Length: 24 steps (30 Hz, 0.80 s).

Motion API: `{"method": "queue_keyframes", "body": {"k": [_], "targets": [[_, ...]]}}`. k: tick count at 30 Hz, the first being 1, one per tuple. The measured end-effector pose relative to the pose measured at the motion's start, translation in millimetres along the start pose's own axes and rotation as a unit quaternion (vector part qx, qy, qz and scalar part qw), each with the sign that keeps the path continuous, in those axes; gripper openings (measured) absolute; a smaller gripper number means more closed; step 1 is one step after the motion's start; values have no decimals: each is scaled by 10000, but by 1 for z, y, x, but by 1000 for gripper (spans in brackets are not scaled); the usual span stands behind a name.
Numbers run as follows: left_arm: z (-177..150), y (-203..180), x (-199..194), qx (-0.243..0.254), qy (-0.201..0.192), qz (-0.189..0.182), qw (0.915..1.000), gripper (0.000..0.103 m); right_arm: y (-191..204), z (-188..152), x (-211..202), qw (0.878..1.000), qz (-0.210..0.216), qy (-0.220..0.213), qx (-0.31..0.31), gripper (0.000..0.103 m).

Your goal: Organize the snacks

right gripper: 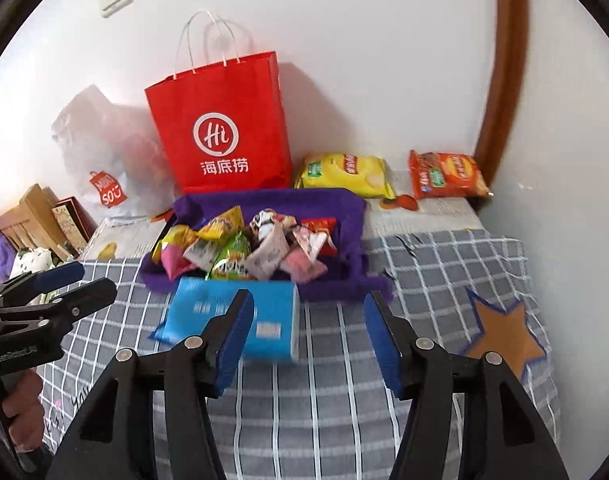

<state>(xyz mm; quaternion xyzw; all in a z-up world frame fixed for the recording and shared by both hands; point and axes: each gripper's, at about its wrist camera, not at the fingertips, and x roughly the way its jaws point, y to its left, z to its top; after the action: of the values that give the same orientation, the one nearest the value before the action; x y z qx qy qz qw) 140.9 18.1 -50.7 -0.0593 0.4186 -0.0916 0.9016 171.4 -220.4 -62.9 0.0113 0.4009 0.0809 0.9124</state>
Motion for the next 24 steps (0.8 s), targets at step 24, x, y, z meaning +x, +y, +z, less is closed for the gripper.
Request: {"method": "queue_keyframes", "body": {"k": [24], "targets": [[-92, -58, -119, 170, -601, 510, 9967, 96, -7, -110, -140, 9986, -256, -380, 264, 97]]}}
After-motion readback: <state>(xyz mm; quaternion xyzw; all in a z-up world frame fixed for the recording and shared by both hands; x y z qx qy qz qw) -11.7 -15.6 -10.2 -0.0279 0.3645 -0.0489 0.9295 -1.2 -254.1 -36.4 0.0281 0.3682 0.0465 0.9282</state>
